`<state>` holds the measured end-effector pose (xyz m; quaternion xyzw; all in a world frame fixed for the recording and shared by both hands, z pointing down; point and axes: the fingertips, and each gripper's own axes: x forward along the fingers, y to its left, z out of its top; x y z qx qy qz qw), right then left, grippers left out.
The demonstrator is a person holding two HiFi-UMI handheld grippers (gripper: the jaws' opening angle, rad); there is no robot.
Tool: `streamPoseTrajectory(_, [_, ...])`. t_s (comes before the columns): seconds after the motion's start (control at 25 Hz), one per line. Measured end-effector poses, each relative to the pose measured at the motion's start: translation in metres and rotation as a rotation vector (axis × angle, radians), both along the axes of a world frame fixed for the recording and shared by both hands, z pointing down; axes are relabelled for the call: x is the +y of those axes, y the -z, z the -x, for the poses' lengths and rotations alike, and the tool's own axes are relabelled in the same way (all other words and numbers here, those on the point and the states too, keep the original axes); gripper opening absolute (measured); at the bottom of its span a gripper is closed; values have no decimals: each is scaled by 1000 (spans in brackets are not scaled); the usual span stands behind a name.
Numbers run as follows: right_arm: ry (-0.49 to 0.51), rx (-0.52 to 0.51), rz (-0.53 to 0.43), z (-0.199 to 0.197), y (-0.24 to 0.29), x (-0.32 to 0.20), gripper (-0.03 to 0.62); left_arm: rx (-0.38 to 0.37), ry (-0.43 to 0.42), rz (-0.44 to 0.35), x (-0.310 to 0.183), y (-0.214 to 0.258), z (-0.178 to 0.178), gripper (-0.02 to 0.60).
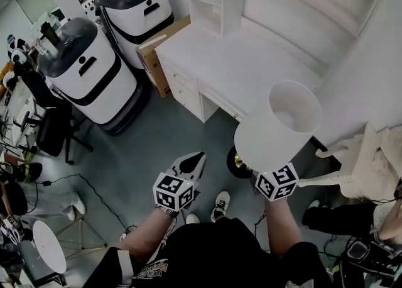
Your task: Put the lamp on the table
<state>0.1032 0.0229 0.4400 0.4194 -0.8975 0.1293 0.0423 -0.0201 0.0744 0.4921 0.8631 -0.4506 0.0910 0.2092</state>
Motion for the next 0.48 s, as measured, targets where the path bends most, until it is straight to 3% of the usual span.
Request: streamPoseTrajectory(0.48, [31, -7, -8, -37, 3, -44, 112, -23, 26, -32, -39, 12, -38, 8])
